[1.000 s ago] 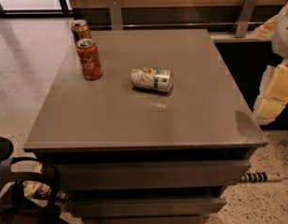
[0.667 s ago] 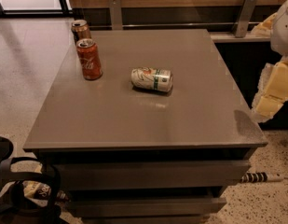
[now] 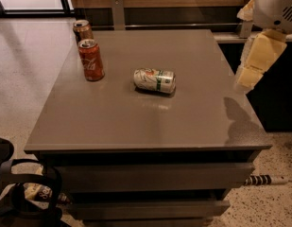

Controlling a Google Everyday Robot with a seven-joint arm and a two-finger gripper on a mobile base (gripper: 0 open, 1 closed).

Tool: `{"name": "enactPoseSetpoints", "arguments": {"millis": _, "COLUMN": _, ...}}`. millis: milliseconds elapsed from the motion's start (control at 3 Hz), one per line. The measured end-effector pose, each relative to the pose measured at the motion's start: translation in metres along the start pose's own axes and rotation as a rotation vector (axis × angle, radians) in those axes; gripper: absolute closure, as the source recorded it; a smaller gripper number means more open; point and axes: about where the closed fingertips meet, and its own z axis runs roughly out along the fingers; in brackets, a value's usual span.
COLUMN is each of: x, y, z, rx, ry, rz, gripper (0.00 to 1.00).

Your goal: Place 7up can upright

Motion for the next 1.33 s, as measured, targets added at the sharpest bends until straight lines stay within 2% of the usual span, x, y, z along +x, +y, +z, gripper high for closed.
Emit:
{"name": "enactPoseSetpoints", "arguments": {"millis": 333, "x": -0.027, "y": -0.024, "z": 0.016, "rx": -0.038, "ry": -0.034, "rz": 0.001, "gripper": 0.00}}
{"name": "enactPoseSetpoints", "arguments": {"millis": 1000, "x": -0.089, "y": -0.045, "z": 0.073, "rx": -0.141, "ry": -0.062, "rz": 0.002, "gripper": 0.00}}
{"name": "enactPoseSetpoints", "arguments": {"millis": 1333, "x": -0.117, "y": -0.040, "z": 0.091, "rx": -0.156, "ry": -0.002, "rz": -0.015, "gripper": 0.00}}
